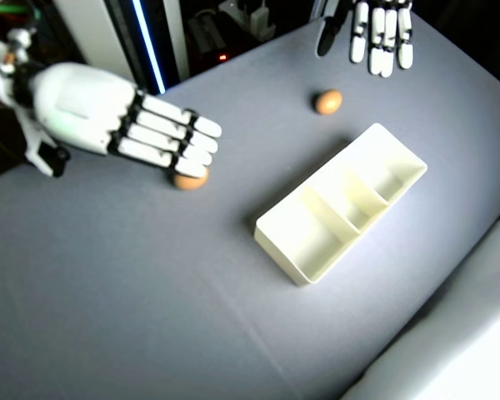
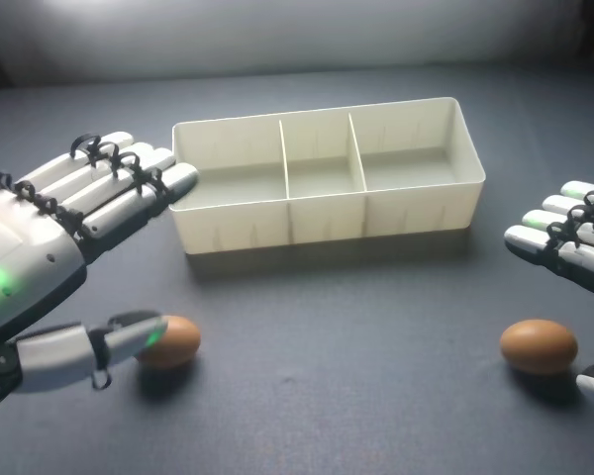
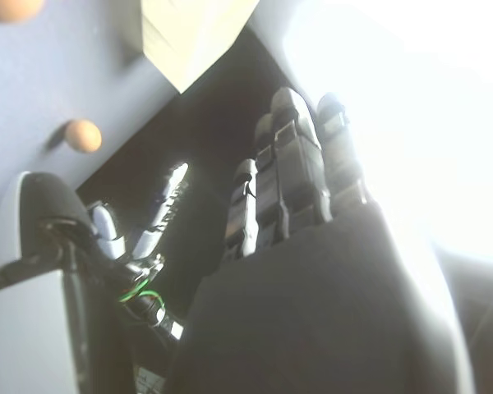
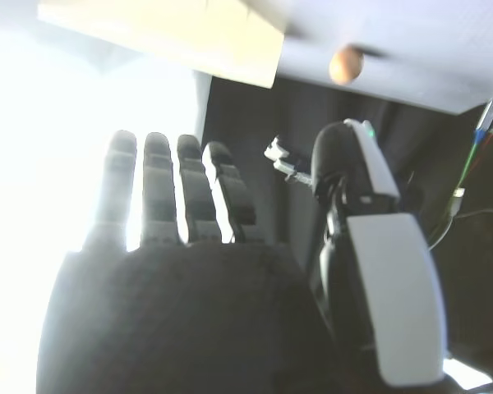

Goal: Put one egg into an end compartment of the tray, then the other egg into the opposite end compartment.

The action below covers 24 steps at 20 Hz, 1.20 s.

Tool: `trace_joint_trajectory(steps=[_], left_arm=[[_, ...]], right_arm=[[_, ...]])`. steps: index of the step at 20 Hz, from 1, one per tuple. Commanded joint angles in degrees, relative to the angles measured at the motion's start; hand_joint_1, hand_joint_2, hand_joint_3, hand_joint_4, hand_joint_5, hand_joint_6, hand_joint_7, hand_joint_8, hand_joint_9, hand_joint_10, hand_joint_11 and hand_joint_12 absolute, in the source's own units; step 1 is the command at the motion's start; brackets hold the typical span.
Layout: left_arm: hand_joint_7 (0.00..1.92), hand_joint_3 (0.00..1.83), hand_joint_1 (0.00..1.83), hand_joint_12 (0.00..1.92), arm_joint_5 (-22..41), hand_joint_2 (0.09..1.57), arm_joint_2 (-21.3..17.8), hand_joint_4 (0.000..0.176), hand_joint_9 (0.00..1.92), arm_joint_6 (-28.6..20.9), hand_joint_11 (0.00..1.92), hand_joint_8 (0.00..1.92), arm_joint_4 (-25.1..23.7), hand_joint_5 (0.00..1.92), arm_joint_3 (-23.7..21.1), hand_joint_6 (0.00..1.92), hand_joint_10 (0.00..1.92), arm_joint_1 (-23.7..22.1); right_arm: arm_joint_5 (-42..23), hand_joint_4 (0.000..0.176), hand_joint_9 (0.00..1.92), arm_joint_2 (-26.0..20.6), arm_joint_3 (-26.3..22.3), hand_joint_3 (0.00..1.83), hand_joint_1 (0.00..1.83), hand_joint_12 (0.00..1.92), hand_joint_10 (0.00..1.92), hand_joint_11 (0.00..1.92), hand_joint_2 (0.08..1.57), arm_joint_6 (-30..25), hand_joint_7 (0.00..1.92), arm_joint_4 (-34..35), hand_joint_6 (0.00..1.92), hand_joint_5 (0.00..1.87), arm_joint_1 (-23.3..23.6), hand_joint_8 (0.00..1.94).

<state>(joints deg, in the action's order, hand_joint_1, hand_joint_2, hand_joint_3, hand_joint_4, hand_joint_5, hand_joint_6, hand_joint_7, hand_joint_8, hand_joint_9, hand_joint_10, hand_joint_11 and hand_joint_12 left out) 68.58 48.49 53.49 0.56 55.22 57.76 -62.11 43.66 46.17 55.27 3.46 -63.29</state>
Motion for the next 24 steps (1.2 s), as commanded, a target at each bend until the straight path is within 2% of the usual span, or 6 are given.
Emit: trace_joint_trajectory(steps=[1, 9, 12, 21, 23, 24], left_arm=[[0.0, 0.01, 0.37, 0.0, 6.6, 1.29, 0.0, 0.004, 0.0, -0.2, 0.0, 0.0, 0.0, 0.0, 0.0, 0.0, 0.0, -0.5], [0.0, 0.0, 0.62, 0.02, -2.1, 1.15, 2.4, 0.0, 0.02, -4.9, 0.05, 0.0, -0.3, 0.0, 3.2, 0.0, 0.01, -0.6], [0.09, 0.02, 0.74, 0.96, -6.2, 1.09, 3.9, 0.0, 0.14, -5.6, 0.0, 0.02, -0.4, 0.0, 4.4, 0.0, 0.03, -0.7], [0.36, 0.01, 0.82, 1.58, -12.1, 1.17, 9.0, 0.0, 0.04, -7.6, 0.0, 0.06, -0.5, 0.23, 8.6, 0.08, 0.9, -2.0], [0.52, 0.0, 0.98, 1.85, -13.8, 1.2, 10.3, 0.0, 0.32, -7.8, 0.2, 0.61, -0.5, 0.45, 9.6, 0.23, 1.33, -2.7], [0.66, 0.01, 1.14, 1.91, -14.3, 1.28, 10.7, 0.0, 0.71, -7.8, 0.72, 1.51, -0.5, 0.59, 10.0, 1.04, 1.8, -3.0]], right_arm=[[-6.9, 0.0, 0.0, -0.3, 0.1, 0.08, 0.46, 0.0, 0.0, 0.0, 1.16, 0.1, 0.0, 0.6, 0.0, 0.0, 0.6, 0.0], [-6.9, 0.0, 0.0, -0.1, 0.3, 0.05, 0.4, 0.0, 0.0, 0.0, 1.15, 0.2, 0.0, 1.7, 0.0, 0.0, 0.6, 0.0], [-6.9, 0.0, 0.0, 0.5, 0.6, 0.06, 0.4, 0.0, 0.0, 0.0, 1.19, 0.0, 0.0, 1.9, 0.0, 0.0, 0.6, 0.0], [-6.9, 0.0, 0.0, 1.7, 1.2, 0.05, 0.36, 0.0, 0.0, 0.0, 1.22, -0.7, 0.0, 3.1, 0.0, 0.0, 0.2, 0.0], [-7.0, 0.0, 0.0, 1.8, 1.3, 0.05, 0.36, 0.0, 0.0, 0.0, 1.23, -1.0, 0.0, 3.1, 0.0, 0.0, 0.1, 0.0], [-7.0, 0.0, 0.0, 1.8, 1.4, 0.05, 0.35, 0.0, 0.0, 0.0, 1.23, -1.3, 0.0, 3.1, 0.0, 0.0, 0.1, 0.0]])
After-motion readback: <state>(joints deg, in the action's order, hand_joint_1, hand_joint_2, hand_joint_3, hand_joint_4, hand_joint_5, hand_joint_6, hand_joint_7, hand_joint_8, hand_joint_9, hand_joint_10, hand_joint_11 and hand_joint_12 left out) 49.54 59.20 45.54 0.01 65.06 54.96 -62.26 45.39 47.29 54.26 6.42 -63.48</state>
